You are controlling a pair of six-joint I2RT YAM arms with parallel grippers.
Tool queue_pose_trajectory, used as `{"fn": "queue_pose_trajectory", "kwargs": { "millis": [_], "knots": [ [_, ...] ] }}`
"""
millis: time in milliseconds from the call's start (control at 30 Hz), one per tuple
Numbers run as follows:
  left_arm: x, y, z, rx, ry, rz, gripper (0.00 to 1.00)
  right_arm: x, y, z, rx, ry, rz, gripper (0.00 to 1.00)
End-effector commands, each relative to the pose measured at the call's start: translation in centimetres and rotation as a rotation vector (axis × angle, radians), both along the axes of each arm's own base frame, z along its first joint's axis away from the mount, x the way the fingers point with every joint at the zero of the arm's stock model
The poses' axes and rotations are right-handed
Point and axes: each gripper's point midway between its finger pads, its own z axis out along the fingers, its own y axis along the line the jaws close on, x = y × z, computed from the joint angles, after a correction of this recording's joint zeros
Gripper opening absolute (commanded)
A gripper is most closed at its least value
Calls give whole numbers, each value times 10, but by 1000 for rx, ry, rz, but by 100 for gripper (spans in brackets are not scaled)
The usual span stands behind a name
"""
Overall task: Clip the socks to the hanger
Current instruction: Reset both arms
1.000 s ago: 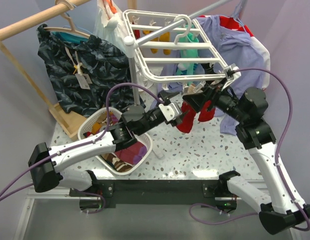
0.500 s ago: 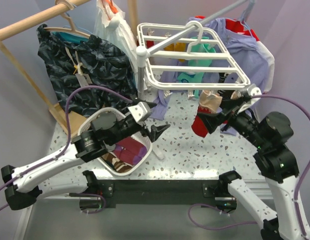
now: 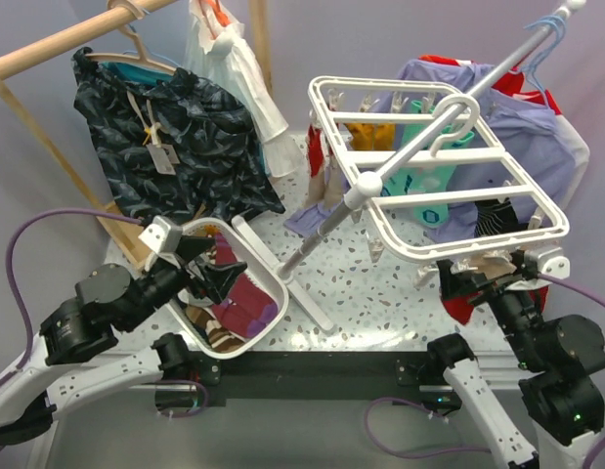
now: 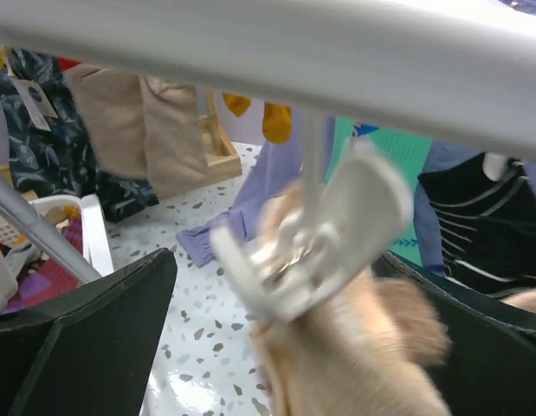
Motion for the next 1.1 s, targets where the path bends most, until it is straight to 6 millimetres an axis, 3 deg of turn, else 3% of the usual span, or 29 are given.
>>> {"fn": "queue_pose_trajectory", "kwargs": {
  "millis": [0,167,367,567,667,800,1067],
  "knots": [
    [13,-10,-18,24,52,47,100,33,18,-9,-34,116,37,98],
    [28,-52,-28,122,34,-18,100,54,46,6,-36,165,149,98],
    [56,-70,-12,137,-98,31,100,66,83,11,-43,224,327,98],
    [90,-65,-9,216,-156,204,100,61,114,0,-38,260,523,98],
    [96,-65,-2,191,-181,242,100,56,124,-5,-37,271,597,99],
    [102,-63,2,170,-185,288,100,49,129,-7,-27,268,645,99],
    [104,-60,5,160,-154,319,100,32,107,-2,-64,227,548,99]
  ]
}}
